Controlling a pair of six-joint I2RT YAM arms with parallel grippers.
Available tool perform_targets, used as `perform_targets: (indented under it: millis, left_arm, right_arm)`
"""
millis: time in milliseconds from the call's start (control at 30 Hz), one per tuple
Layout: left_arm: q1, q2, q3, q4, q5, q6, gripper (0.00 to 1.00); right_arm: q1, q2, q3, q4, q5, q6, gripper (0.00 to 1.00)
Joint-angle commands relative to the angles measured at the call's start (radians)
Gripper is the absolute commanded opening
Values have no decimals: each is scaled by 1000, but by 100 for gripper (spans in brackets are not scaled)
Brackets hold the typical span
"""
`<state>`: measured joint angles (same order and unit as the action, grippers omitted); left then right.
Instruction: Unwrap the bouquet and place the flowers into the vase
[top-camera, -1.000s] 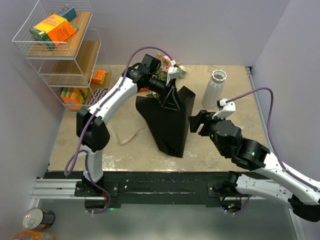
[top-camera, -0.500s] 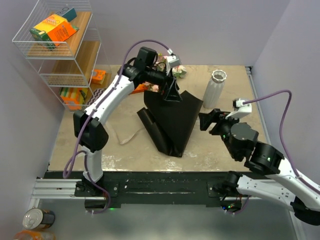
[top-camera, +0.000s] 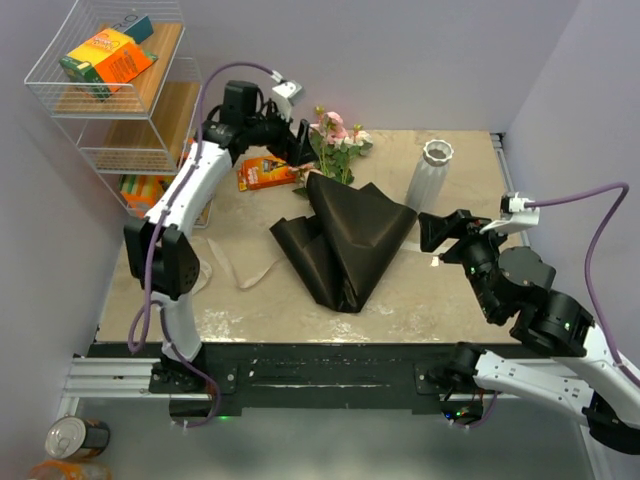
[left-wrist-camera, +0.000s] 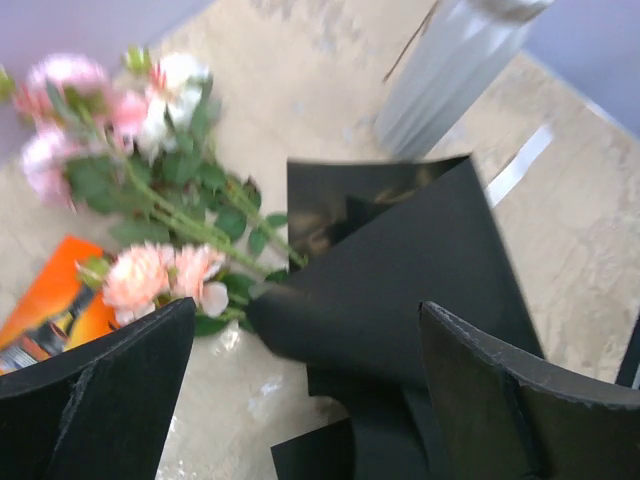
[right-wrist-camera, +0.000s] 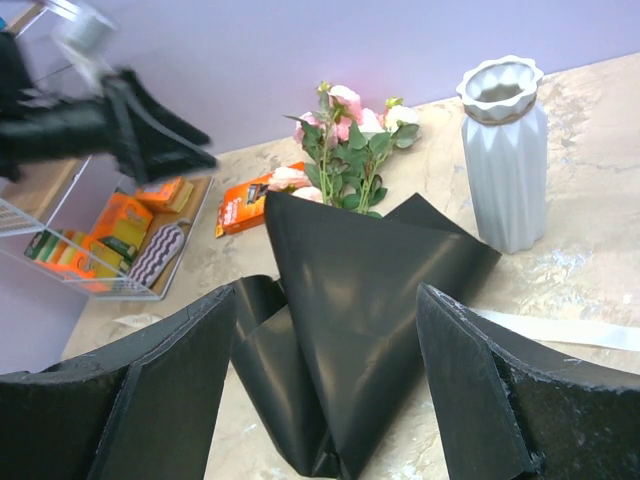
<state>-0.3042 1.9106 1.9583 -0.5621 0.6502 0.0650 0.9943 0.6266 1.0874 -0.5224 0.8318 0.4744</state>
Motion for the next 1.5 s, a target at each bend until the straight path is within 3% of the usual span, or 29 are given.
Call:
perform_targets:
  millis: [0, 133, 233, 467, 633, 833, 1000, 1100, 1233, 1367, 1467]
  left_arm:
    - [-4, 91, -49, 17, -104, 10, 96]
    - [-4, 202, 53, -62, -205, -10, 93]
    - [-7, 211, 7, -19, -244, -13, 91]
    - [-194, 212, -58, 8, -524, 150, 91]
    - [-266, 217, -64, 11, -509, 186, 91]
    - [-308, 191, -107, 1, -394, 220, 91]
    - [-302, 94, -157, -54, -77, 312, 92]
    - [-283, 47, -196, -68, -93, 320, 92]
    - [-196, 88, -182, -137, -28, 314, 86]
    - [-162, 154, -139, -238, 138, 343, 82]
    - [-151, 211, -87, -321, 192, 354, 72]
  right_arm:
    - [3, -2, -3, 13, 7, 1, 76]
    - [3, 1, -7, 15, 0, 7, 76]
    - [3, 1, -12, 16, -3, 6, 76]
    - [1, 18, -14, 38, -11, -2, 76]
    - [1, 18, -12, 38, -17, 0, 76]
    - [1, 15, -3, 27, -10, -3, 77]
    - [1, 12, -6, 24, -7, -2, 76]
    - [1, 5, -12, 22, -8, 1, 77]
    - [1, -4, -32, 28, -11, 6, 77]
    - [3, -1, -37, 38, -16, 9, 77]
    - [1, -1, -35, 38, -17, 10, 77]
